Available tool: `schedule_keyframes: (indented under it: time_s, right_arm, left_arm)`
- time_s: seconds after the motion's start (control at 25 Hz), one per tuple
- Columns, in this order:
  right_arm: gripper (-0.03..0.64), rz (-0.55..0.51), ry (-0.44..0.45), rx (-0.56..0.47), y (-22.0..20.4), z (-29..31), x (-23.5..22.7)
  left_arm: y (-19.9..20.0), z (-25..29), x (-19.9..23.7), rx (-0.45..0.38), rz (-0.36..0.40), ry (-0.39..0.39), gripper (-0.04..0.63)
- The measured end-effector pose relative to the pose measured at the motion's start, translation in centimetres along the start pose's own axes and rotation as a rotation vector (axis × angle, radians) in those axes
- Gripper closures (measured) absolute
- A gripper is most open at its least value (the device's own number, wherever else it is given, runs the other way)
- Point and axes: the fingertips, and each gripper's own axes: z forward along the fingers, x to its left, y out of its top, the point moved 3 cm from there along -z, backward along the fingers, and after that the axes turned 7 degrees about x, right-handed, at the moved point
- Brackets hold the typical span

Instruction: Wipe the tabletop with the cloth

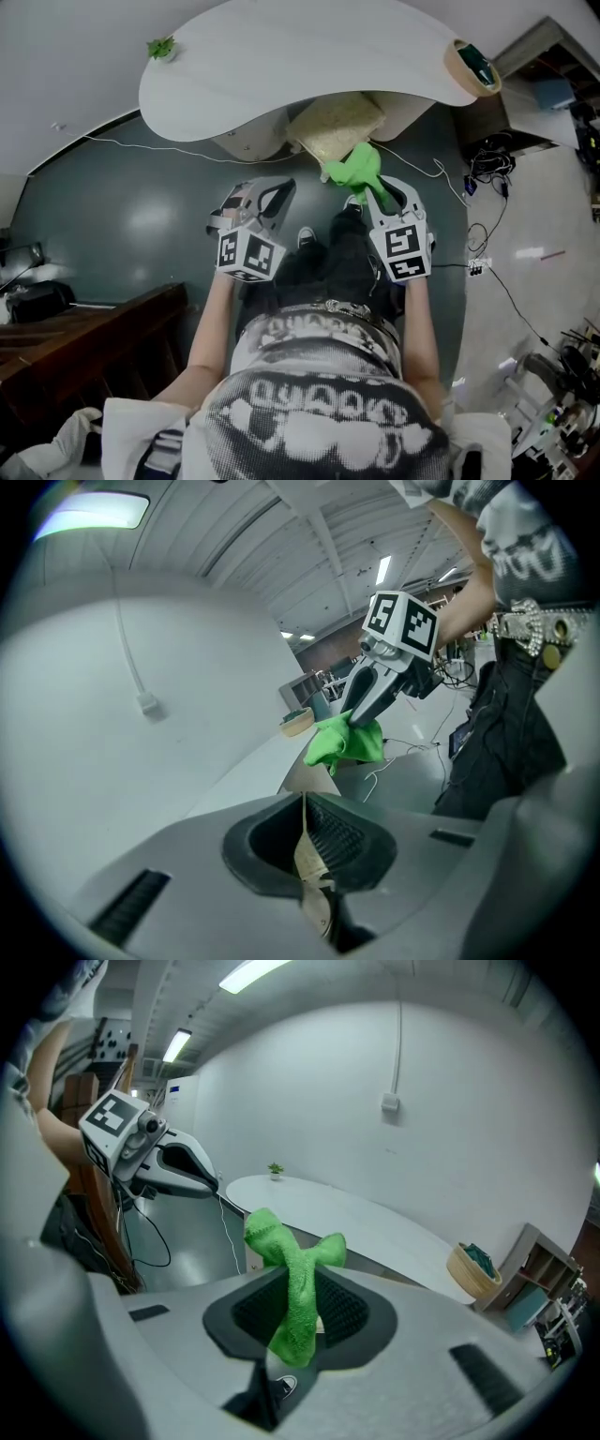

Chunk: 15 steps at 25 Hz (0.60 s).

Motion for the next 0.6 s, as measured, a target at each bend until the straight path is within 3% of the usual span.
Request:
schedule_keyframes:
  time_s: [0.6]
  right_arm:
    - [0.534,-0.055,0.013,-0.003,0.2,-0.1,1.3]
  left_arm:
    - [-0.5,-0.8,-0.2,0.000,0.009,0.004,0.584]
